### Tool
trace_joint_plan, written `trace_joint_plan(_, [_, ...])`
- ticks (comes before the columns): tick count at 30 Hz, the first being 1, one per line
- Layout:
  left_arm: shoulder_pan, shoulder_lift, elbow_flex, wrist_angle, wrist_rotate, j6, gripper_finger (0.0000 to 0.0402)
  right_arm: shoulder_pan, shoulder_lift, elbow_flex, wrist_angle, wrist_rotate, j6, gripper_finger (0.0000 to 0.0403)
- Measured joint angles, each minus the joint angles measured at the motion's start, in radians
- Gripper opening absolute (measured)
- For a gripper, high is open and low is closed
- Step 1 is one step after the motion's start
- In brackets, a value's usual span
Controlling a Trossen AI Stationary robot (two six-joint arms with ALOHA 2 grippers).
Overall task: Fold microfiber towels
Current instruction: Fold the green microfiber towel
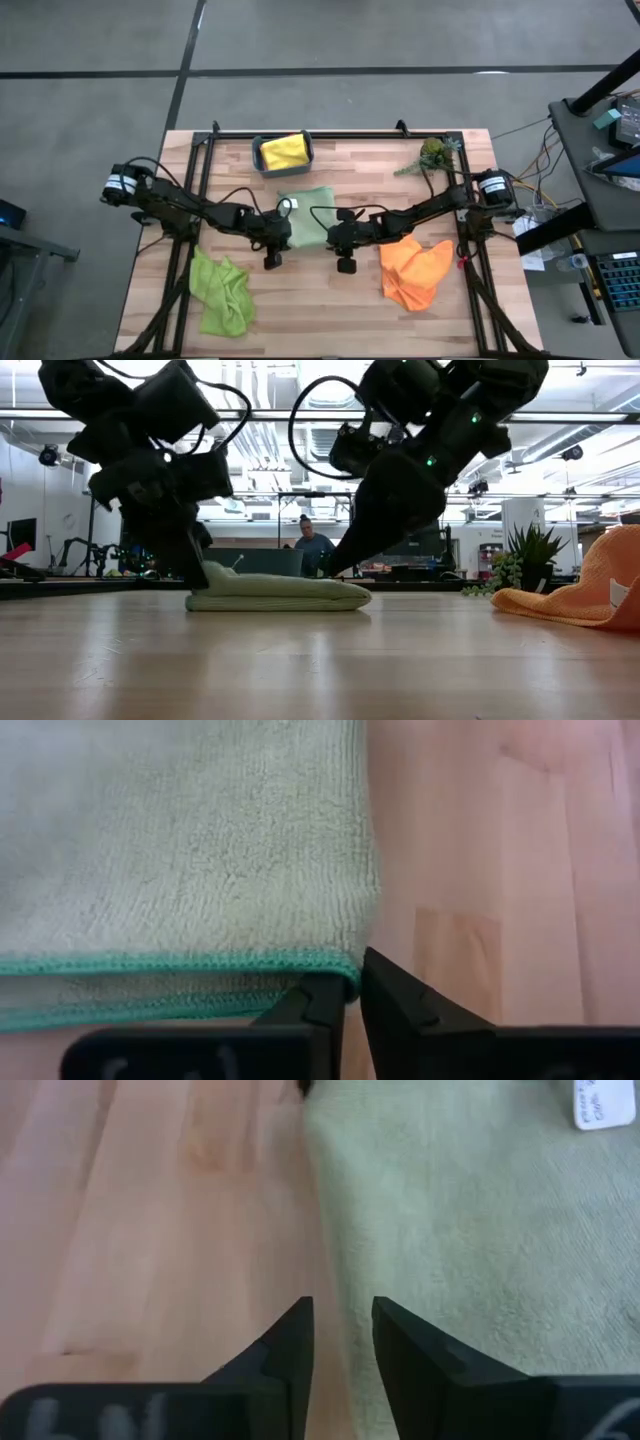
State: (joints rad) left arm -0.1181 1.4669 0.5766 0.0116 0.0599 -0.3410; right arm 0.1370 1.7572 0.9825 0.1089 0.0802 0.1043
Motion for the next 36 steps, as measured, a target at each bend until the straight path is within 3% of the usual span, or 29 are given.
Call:
trace_joint_plan(10, [0.0,0.0,-0.012,-0.003,0.06,-0.038,0.0026,-0.034,0.073,0.0,0.077,-0.005,0.008,0.0035])
trace_joint_plan(20, [-0.001,-0.05,0.007,-0.154,0.232,0.046,0.0123,-0.035,0.073,0.003,0.082,-0.036,0.008,0.0009])
trace_joint_plan(29, [0.001,-0.18,0.027,-0.217,0.19,0.131,0.0136,-0.033,0.051,0.008,0.073,-0.069,0.016,0.0009])
trace_joint_plan(33, [0.001,-0.197,0.018,-0.12,0.058,0.14,0.0136,-0.032,0.05,0.019,0.074,-0.088,0.015,0.0025])
trace_joint_plan(36, [0.002,-0.169,0.008,-0.016,0.053,0.161,0.0136,-0.03,0.05,0.028,0.073,-0.089,0.012,0.0046])
